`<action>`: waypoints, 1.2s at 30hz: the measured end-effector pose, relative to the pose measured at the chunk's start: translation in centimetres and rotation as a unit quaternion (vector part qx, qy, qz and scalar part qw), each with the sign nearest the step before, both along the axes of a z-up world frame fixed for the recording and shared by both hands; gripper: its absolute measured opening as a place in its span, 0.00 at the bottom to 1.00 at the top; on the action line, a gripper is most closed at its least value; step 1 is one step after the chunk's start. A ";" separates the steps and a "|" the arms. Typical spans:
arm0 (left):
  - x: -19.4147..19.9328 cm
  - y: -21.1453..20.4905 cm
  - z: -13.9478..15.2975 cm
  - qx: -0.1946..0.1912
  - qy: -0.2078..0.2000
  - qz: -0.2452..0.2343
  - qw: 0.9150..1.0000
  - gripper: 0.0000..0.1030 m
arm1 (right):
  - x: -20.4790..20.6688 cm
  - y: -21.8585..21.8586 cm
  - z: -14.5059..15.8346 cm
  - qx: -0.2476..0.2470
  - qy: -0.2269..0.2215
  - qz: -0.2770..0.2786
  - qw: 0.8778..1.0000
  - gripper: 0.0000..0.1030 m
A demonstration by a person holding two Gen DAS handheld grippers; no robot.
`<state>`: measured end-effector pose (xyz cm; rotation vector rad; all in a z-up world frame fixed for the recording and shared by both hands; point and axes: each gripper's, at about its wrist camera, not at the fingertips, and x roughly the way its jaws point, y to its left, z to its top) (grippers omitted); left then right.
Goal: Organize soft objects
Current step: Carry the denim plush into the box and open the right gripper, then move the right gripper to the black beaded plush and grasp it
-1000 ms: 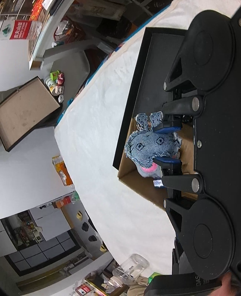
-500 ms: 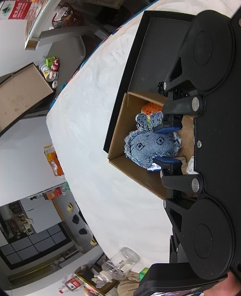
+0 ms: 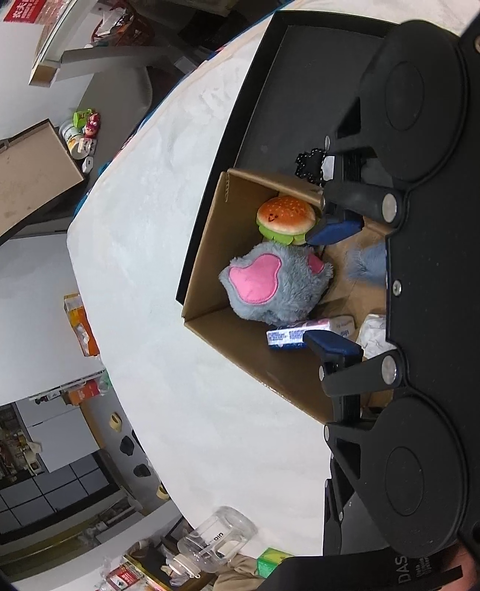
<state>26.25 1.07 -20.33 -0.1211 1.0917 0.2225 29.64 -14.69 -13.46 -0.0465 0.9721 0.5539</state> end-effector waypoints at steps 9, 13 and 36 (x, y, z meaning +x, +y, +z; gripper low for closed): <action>0.2 -0.3 0.2 0.007 0.005 0.001 1.000 0.11 | 0.3 -2.3 0.5 0.018 -0.011 -0.018 1.000 0.54; 0.3 -0.3 0.2 0.011 0.010 0.001 1.000 0.12 | 0.6 -3.6 0.7 0.025 -0.017 -0.031 0.999 0.56; 2.0 -1.3 0.4 0.058 0.050 0.009 0.997 0.51 | 2.9 -9.1 -1.9 0.040 -0.019 -0.068 0.997 0.74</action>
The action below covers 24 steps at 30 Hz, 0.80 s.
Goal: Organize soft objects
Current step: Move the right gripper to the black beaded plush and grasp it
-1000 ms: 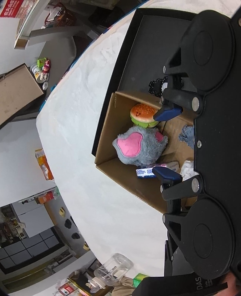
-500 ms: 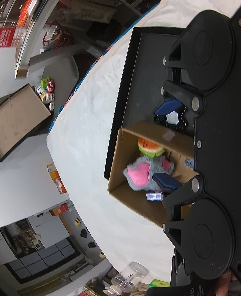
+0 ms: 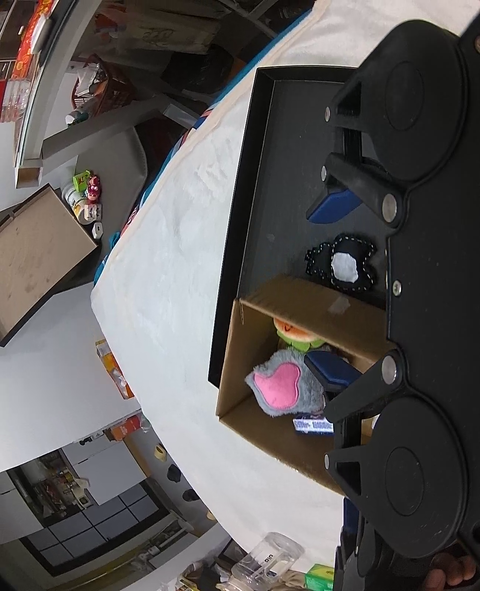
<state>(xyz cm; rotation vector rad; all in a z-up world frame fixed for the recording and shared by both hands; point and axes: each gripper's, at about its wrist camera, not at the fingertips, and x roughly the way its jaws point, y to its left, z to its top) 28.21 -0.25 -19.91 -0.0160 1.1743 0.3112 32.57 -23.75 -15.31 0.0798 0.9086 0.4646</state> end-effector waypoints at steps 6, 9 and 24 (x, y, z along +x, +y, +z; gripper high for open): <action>0.3 -0.7 0.2 0.000 0.004 -0.011 1.000 0.59 | 1.1 -1.3 -1.0 0.006 0.001 0.000 1.000 0.77; 0.4 -1.3 0.3 0.007 0.003 -0.018 1.000 0.63 | 1.6 -2.1 -1.8 0.016 0.006 -0.003 1.000 0.77; 1.7 -2.7 -0.4 0.032 0.020 -0.025 0.999 0.65 | 3.4 -2.2 -6.4 0.027 0.036 0.009 0.999 0.68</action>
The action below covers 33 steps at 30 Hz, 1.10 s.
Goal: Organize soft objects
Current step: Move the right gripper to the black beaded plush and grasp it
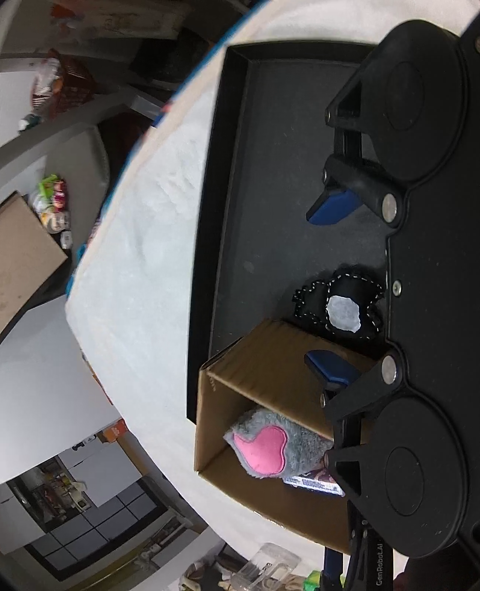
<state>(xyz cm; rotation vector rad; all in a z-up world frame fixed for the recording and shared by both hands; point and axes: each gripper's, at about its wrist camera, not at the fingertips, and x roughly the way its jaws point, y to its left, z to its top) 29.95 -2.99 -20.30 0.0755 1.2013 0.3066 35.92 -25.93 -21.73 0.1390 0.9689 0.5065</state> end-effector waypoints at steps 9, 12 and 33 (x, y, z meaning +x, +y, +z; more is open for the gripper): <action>0.4 0.1 -0.4 0.002 0.005 0.008 1.000 0.65 | 0.0 0.9 -2.2 -0.012 0.025 0.020 0.999 0.56; 0.4 0.1 -0.3 0.002 0.006 0.007 1.000 0.65 | -0.2 1.4 -2.7 -0.020 0.033 0.031 0.999 0.56; -1.1 0.5 1.2 -0.028 -0.007 0.000 1.000 0.65 | -2.5 -1.3 0.6 -0.042 0.032 0.009 0.999 0.27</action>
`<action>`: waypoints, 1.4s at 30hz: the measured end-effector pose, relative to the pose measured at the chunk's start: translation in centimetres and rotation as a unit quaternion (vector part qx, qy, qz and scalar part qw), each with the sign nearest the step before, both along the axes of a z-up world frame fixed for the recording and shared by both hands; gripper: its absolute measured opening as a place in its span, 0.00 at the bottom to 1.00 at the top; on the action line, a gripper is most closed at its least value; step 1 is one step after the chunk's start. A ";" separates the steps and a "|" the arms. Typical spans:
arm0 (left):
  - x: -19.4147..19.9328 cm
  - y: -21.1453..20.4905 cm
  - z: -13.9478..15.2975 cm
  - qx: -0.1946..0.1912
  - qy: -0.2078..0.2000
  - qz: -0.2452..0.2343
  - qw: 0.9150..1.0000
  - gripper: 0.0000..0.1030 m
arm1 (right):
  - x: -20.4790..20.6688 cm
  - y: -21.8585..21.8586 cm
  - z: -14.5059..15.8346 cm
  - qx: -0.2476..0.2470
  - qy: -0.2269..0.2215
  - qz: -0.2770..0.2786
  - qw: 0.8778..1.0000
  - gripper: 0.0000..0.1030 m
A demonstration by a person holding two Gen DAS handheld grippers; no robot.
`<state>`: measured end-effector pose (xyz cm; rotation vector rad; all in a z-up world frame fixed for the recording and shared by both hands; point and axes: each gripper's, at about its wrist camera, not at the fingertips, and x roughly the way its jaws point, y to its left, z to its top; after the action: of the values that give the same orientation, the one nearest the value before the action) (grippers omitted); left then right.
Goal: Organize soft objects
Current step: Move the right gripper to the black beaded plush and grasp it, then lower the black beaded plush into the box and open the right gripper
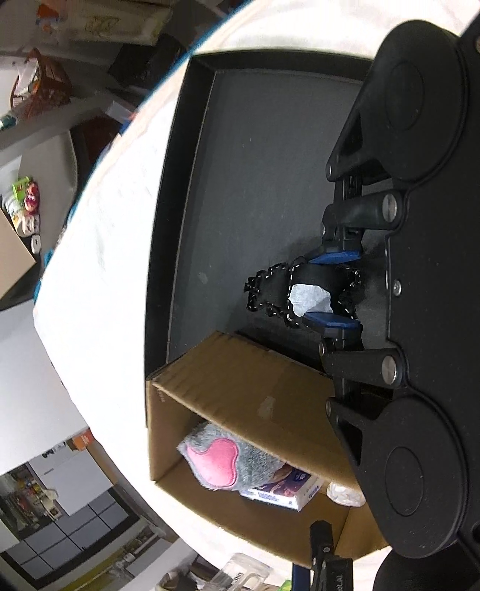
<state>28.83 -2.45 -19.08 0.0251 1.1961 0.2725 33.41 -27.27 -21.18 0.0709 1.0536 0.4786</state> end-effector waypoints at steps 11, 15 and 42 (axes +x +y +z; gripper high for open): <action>-1.1 0.4 0.8 -0.012 -0.014 0.002 1.000 0.67 | -1.0 1.2 3.4 0.012 -0.029 0.004 1.000 0.27; -1.4 0.9 1.0 -0.016 -0.019 0.007 1.000 0.67 | -1.4 1.9 4.8 0.016 -0.039 0.015 0.999 0.27; -3.2 3.4 0.2 -0.061 -0.061 0.035 0.996 0.24 | -3.3 8.8 8.6 0.018 -0.063 0.066 0.996 0.27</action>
<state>25.64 0.93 -18.93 -0.1386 1.0924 0.2569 30.15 -18.43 -12.62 0.0024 0.9289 0.6151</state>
